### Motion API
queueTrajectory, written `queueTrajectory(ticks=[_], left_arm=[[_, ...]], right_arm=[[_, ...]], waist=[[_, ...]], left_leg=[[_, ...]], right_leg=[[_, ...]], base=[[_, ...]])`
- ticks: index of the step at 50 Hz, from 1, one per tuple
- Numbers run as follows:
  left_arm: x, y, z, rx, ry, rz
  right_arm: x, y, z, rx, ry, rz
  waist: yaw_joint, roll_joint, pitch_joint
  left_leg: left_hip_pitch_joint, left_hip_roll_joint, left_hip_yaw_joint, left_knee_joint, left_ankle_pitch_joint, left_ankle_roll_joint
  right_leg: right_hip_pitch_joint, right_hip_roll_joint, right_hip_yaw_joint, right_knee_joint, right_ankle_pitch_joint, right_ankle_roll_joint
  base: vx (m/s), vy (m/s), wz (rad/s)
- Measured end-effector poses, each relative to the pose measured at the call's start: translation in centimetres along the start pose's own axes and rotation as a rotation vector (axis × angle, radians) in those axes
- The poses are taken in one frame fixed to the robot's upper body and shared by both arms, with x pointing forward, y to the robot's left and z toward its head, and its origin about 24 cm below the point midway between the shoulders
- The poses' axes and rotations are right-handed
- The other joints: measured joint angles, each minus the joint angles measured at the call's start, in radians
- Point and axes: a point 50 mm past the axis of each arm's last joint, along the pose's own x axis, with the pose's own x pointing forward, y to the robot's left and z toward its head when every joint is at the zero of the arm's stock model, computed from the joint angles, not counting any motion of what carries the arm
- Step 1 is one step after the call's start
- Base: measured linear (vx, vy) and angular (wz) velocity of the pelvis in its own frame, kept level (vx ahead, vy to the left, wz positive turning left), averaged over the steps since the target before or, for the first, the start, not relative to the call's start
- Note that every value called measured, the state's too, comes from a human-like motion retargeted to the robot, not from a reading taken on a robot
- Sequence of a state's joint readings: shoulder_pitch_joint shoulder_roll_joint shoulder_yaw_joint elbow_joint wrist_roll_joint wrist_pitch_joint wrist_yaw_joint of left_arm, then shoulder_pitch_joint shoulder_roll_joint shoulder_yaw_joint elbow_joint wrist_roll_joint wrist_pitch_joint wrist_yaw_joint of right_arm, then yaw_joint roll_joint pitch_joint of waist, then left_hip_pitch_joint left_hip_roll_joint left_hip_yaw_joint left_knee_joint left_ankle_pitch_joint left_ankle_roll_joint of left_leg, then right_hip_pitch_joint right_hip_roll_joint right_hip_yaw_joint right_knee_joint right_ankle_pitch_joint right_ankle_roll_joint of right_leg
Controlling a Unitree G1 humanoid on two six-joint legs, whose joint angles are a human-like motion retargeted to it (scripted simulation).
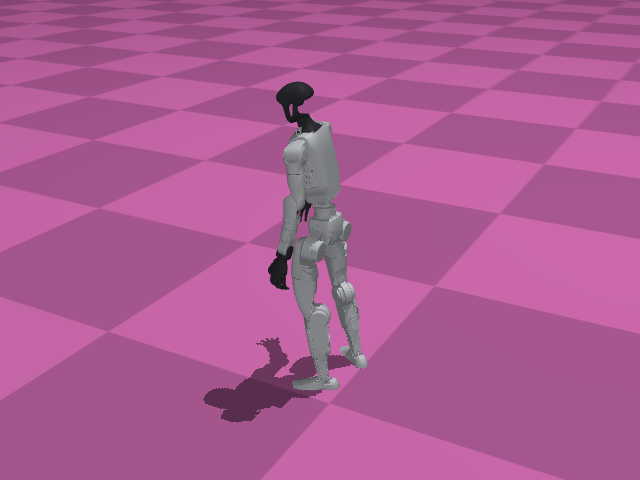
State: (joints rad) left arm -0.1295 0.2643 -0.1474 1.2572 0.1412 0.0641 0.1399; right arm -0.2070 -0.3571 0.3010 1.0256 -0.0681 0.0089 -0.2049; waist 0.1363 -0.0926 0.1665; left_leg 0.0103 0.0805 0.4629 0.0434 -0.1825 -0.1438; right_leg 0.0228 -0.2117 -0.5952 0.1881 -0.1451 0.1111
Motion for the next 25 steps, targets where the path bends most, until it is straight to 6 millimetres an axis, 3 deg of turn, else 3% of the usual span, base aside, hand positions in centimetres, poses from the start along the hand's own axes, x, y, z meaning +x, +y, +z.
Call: queueTrajectory(ticks=[4, 10, 16, 20, 25], left_arm=[[0.0, 0.4, 0.4, 0.015, -0.028, 0.021], [0.1, 1.4, 1.6, 0.003, -0.083, 0.063], [0.0, 1.5, 2.7, -0.031, -0.136, 0.064], [-0.1, 1.2, 2.8, -0.023, -0.152, 0.060], [-0.2, 0.6, 2.8, -0.015, -0.157, 0.054]], right_arm=[[-0.1, 0.9, 0.9, -0.032, -0.044, 0.017], [-0.2, 1.8, 1.9, -0.099, -0.104, 0.036], [-0.1, 1.8, 2.6, -0.118, -0.127, 0.038], [0.0, 1.6, 2.9, -0.133, -0.134, 0.031], [0.2, 0.6, 2.8, -0.150, -0.137, 0.012]], waist=[[-0.010, 0.033, 0.026], [-0.023, 0.054, 0.042], [-0.048, 0.048, 0.044], [-0.050, 0.022, 0.041], [-0.002, 0.014, 0.033]], left_leg=[[0.013, 0.019, -0.102, 0.004, 0.003, -0.003], [0.021, 0.017, -0.258, 0.012, 0.002, -0.014], [0.031, -0.016, -0.415, -0.021, 0.022, 0.001], [0.034, -0.056, -0.495, -0.048, 0.039, 0.008], [0.022, -0.074, -0.563, -0.071, 0.066, -0.002]], right_leg=[[-0.047, -0.008, 0.081, 0.194, -0.054, -0.075], [-0.127, 0.007, 0.267, 0.364, -0.137, -0.092], [-0.120, 0.072, 0.509, 0.213, -0.133, -0.064], [-0.100, 0.092, 0.659, 0.069, -0.055, -0.021], [-0.079, 0.073, 0.630, 0.002, 0.003, 0.007]], base=[[0.05, 0.11, 1.30], [0.08, 0.03, 1.38], [0.08, -0.07, 1.42], [0.06, -0.15, 1.15], [0.02, -0.19, 0.69]])
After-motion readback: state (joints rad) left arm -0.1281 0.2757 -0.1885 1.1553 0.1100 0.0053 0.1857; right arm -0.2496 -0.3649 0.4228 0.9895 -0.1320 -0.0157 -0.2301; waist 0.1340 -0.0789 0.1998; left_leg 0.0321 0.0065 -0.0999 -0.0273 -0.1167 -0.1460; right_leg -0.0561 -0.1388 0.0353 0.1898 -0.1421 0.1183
